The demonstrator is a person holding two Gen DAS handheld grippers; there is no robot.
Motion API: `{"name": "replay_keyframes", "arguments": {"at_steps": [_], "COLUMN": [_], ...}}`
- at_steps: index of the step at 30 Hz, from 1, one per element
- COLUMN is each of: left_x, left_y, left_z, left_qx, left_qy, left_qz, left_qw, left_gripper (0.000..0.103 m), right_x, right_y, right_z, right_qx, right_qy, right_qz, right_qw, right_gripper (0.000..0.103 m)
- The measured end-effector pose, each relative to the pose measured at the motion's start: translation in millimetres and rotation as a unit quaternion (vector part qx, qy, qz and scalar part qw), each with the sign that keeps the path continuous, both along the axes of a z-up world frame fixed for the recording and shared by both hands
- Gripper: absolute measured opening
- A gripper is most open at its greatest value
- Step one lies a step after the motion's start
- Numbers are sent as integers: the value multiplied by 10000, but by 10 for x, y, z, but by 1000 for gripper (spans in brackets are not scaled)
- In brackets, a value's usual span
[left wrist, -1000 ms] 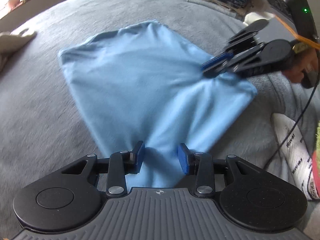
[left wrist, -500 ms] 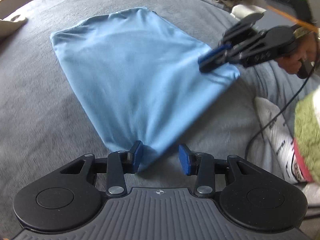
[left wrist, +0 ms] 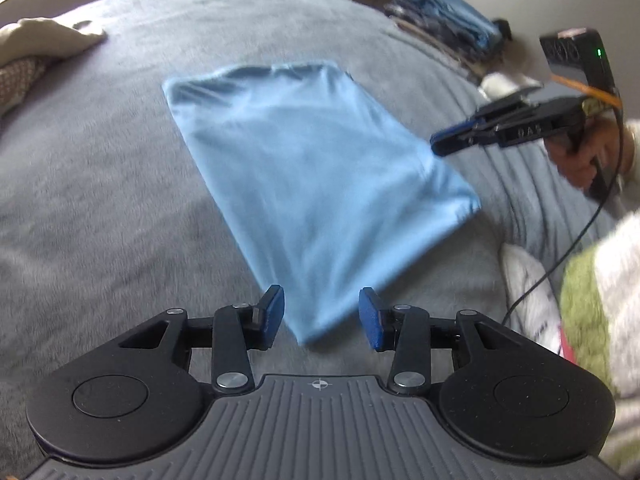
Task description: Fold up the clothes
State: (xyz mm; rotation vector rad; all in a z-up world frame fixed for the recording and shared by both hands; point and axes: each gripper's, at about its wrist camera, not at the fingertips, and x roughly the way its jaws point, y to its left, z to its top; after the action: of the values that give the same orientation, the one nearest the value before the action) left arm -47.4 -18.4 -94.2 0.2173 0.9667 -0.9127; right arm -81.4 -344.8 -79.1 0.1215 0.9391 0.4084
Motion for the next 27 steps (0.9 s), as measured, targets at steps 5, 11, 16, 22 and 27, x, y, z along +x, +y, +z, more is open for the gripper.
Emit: {"name": "replay_keyframes", "arguments": {"at_steps": [5,11,16,22,27], "left_x": [188,233,462,664,636], "left_y": [-332,-197,-388,-716,-584], "left_z": [-181,-203,-16,-278,-296], "left_qx": [37,269,170,263,78], "left_qy": [-4,98,-110,144,272], "left_qz": [150,284,302,510,700], "left_qw": [9999,9992,9993,9982,9971], "left_gripper": [43,43,44,44,44], "right_x": [270,362,522,863,941], "right_y": [-29,-273,-323,-270,-605], "right_z": [-205,-221,-121,-365,-296], "right_qx": [184,-145,90,-51,103], "right_qy": [8,-122,-368,-523,-686], "right_qz": [-455,-868,-845,-1083,-1571], "right_qw": [9988,9960,9957,9927,9851], "right_gripper": [13,11,11,9,10]}}
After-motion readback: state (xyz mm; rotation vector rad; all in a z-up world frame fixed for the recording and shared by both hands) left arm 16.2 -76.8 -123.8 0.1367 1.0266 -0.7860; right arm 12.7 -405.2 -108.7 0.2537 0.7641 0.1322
